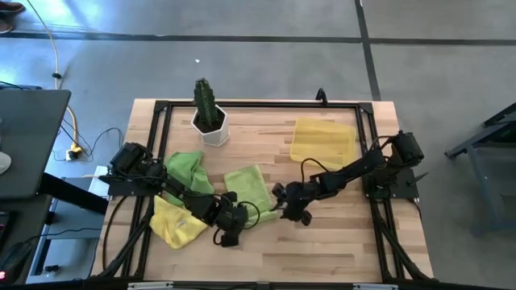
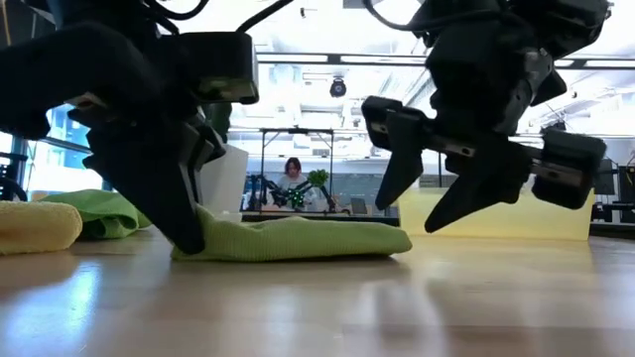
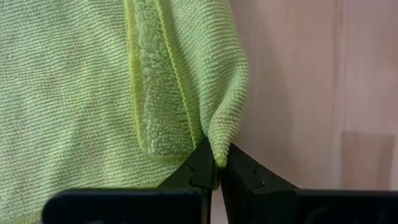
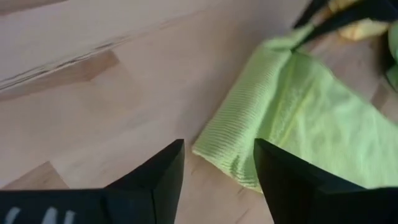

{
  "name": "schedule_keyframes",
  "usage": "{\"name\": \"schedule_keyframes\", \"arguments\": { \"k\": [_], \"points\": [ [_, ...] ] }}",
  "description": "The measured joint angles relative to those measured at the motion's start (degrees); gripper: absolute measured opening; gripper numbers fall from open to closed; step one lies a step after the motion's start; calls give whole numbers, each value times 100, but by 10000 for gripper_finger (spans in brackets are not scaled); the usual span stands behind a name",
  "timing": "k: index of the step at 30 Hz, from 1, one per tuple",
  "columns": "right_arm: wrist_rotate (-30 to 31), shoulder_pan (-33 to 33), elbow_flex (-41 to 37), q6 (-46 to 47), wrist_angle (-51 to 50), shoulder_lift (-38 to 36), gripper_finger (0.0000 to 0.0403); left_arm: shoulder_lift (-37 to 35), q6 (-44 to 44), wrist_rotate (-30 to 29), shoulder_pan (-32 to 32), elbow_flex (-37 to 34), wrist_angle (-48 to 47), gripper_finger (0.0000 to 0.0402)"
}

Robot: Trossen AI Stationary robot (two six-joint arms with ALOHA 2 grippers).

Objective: Roll microfiber towels into tight, uniform cylinder then place into a basket
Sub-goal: Roll the light green microfiber cloth

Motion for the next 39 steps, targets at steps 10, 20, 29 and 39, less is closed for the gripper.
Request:
{"name": "schedule_keyframes", "arguments": {
  "k": [10,20,29,39],
  "points": [
    [-9,43,0,-722,418,298,166,2,68,-160,0,2,-65,8],
    [348,8,15,-773,1183,955,149,4,73,-160,2,0,12,8],
    [337,-155,22,667,1185,1075,105,4,659,-138,-4,2,25,8],
    [247,-199,20,2039,1045,1082,8,4,561,-136,-4,74,41,19]
  ]
}}
